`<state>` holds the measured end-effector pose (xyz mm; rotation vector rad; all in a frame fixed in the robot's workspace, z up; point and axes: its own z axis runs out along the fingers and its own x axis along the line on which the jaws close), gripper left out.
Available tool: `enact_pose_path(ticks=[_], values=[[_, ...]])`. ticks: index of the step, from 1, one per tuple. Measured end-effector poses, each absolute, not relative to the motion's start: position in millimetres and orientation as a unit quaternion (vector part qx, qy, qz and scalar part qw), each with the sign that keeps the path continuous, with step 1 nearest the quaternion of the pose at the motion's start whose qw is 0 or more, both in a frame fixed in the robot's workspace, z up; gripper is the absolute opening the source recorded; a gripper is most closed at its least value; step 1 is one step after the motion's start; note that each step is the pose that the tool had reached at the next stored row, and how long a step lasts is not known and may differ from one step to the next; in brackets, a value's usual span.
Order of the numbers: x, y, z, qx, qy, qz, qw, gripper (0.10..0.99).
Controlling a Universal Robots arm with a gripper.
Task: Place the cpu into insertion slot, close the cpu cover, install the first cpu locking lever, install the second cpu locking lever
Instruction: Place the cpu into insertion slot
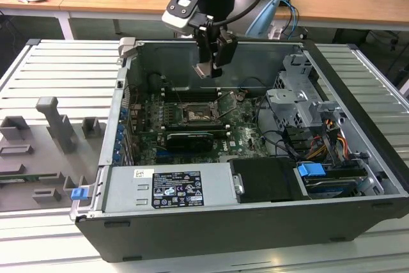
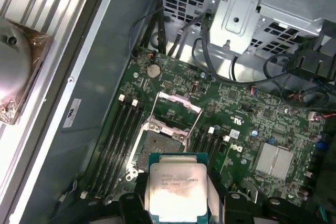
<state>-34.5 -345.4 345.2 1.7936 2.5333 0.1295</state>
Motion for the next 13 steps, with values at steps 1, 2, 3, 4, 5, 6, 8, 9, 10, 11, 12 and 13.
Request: enact_pose_path(ticks=[1, 2, 3, 4, 5, 6, 8, 9, 10, 11, 12, 13], values=[[-34.5, -345.4, 345.1, 0.585, 0.81, 0.042, 0.018, 0.529], [-34.5, -345.4, 344.4, 0.593, 0.804, 0.041, 0.018, 0.529], [-34.5, -345.4, 343.7, 0.594, 0.803, 0.041, 0.018, 0.529], [-34.5, -345.4, 342.8, 0.594, 0.803, 0.041, 0.018, 0.529], [-34.6, -345.4, 342.2, 0.594, 0.803, 0.041, 0.018, 0.529], [-34.6, -345.5, 341.9, 0.595, 0.802, 0.041, 0.018, 0.529], [-34.5, -345.4, 341.6, 0.597, 0.801, 0.041, 0.018, 0.529], [-34.5, -345.5, 341.5, 0.601, 0.798, 0.041, 0.018, 0.529], [-34.5, -345.4, 341.4, 0.605, 0.795, 0.041, 0.019, 0.529], [-34.5, -345.4, 341.4, 0.609, 0.792, 0.04, 0.019, 0.529], [-34.5, -345.4, 341.4, 0.611, 0.79, 0.04, 0.019, 0.529], [-34.5, -345.4, 341.3, 0.614, 0.788, 0.04, 0.019, 0.529]])
